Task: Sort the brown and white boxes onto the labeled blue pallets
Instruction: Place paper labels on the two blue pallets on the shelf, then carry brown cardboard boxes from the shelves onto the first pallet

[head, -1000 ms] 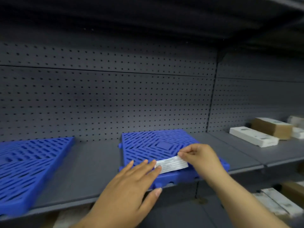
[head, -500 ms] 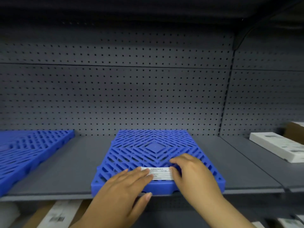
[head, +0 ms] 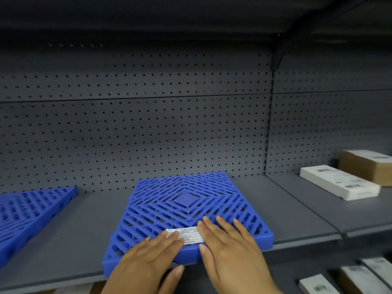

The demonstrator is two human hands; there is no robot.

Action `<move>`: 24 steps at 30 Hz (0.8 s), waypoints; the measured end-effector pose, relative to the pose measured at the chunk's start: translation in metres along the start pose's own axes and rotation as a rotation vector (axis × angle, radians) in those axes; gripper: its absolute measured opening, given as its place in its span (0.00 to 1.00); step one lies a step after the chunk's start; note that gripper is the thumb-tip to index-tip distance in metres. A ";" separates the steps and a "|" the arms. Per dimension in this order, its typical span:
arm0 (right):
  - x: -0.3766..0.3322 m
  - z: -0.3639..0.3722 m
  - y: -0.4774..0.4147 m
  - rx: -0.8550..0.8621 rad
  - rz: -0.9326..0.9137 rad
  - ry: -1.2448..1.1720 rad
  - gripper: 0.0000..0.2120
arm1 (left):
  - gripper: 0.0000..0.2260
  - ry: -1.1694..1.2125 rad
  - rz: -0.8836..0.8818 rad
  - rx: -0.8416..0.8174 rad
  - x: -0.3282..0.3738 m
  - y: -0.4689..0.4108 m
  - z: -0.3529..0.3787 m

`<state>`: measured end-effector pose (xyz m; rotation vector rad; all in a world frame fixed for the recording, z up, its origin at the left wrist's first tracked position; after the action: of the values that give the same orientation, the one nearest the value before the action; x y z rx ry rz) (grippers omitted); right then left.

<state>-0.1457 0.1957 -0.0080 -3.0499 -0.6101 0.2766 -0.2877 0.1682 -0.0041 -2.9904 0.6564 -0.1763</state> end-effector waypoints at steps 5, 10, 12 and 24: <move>0.003 -0.008 0.012 0.026 0.014 -0.063 0.31 | 0.27 0.037 -0.036 0.061 -0.007 0.004 -0.010; 0.033 -0.033 0.040 0.222 -0.057 -0.370 0.33 | 0.28 0.131 0.049 0.211 0.020 0.007 -0.036; 0.052 -0.044 0.059 0.248 -0.004 -0.462 0.27 | 0.24 0.297 0.069 0.251 0.027 -0.001 -0.037; 0.228 -0.111 0.200 0.337 0.268 -0.570 0.28 | 0.24 0.523 0.263 0.100 0.240 -0.082 -0.033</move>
<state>0.1573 0.1004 0.0516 -2.6968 -0.1265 1.1469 -0.0419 0.1395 0.0594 -2.7260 1.0365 -0.9577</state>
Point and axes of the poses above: each hand's wrist, its own y-axis away from the middle knuckle, its own z-axis out of the palm, x = y × z, the point moved 6 cm from there along -y, towards the middle knuckle, and after that the axes turned 13 degrees about -x, right-handed, at the moved point
